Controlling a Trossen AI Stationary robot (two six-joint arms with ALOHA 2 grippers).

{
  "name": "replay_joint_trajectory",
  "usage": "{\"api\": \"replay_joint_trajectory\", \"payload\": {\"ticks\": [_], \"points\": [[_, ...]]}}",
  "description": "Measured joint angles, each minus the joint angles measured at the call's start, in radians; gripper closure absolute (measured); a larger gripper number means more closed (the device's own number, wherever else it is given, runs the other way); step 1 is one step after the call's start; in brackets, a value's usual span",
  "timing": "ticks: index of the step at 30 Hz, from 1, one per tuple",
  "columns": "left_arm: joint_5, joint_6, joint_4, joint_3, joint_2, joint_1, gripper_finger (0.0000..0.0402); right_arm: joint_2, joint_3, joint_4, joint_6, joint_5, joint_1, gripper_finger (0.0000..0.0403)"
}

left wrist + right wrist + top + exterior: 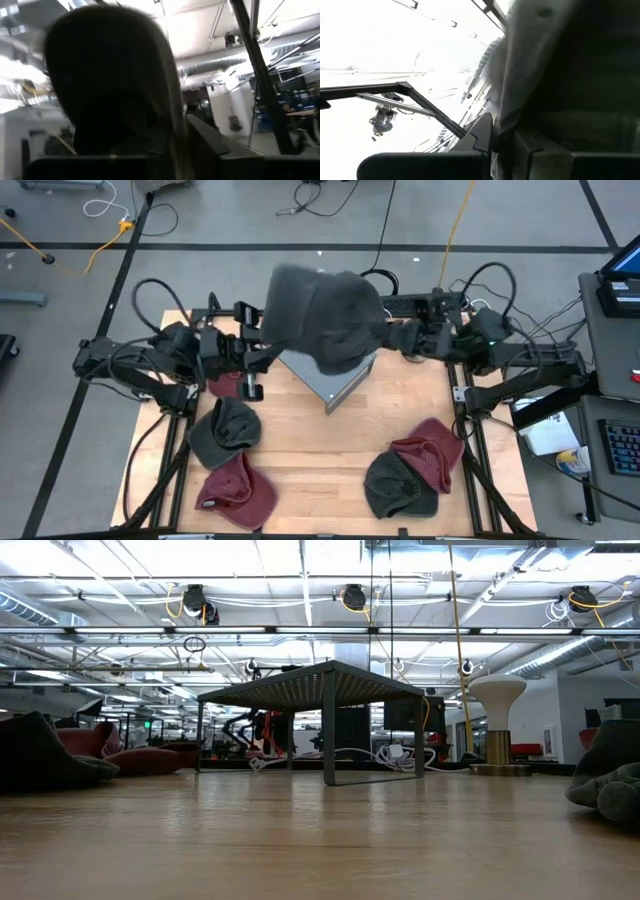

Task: Pick & Place hat
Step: Put the top black cap on the shelf

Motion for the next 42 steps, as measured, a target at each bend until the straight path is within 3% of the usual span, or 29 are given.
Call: {"api": "replay_joint_trajectory", "payload": {"ticks": [8,18,26,34,42], "points": [[-0.029,-0.078,-0.200,0.000,0.000,0.000,0.0256,-0.056,0.000,0.020,-0.008,0.009,-0.009,0.0382],[0.112,-0.235,-0.417,0.000,-0.019,-0.002,0.0246,-0.132,0.000,0.028,-0.125,0.080,-0.017,0.0382],[0.110,-0.228,-0.403,0.000,-0.020,-0.021,0.0245,-0.118,0.000,0.023,-0.199,0.129,-0.022,0.0382],[0.105,-0.247,-0.330,0.000,-0.038,-0.036,0.0245,-0.022,0.000,0.115,-0.342,0.159,-0.029,0.0382],[-0.001,-0.125,-0.345,0.000,-0.143,-0.037,0.0245,0.108,0.000,0.261,-0.346,0.158,-0.097,0.0382]]}}
